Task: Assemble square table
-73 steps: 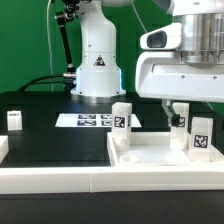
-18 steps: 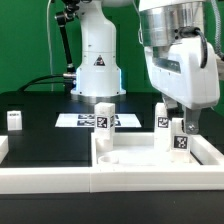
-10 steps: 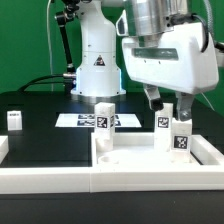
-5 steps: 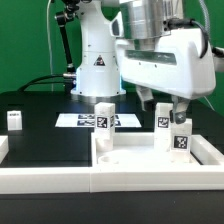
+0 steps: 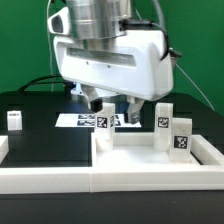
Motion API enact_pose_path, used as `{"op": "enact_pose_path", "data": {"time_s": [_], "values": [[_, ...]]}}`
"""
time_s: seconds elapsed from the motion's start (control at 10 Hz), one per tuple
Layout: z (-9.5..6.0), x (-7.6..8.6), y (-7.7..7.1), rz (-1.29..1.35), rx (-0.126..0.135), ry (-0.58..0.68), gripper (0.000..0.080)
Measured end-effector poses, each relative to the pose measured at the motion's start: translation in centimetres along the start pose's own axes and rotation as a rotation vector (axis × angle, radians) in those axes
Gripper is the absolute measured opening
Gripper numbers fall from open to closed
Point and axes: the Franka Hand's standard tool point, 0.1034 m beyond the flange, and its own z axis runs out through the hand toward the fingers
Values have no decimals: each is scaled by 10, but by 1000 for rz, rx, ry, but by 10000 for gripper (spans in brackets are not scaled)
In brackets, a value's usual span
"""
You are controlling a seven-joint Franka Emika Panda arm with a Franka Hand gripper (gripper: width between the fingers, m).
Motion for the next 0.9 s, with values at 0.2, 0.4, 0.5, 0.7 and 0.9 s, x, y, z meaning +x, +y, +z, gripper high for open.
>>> {"op": "enact_pose_path", "data": {"time_s": [0.2, 0.4, 0.5, 0.7, 0.9], "values": [[-1, 13, 13, -54, -13, 4, 649], [0, 32, 37, -304, -64, 11, 649], [0, 35, 42, -344, -64, 2, 649], [0, 34, 41, -327, -64, 4, 649], [2, 32, 47, -323, -62, 6, 649]]}}
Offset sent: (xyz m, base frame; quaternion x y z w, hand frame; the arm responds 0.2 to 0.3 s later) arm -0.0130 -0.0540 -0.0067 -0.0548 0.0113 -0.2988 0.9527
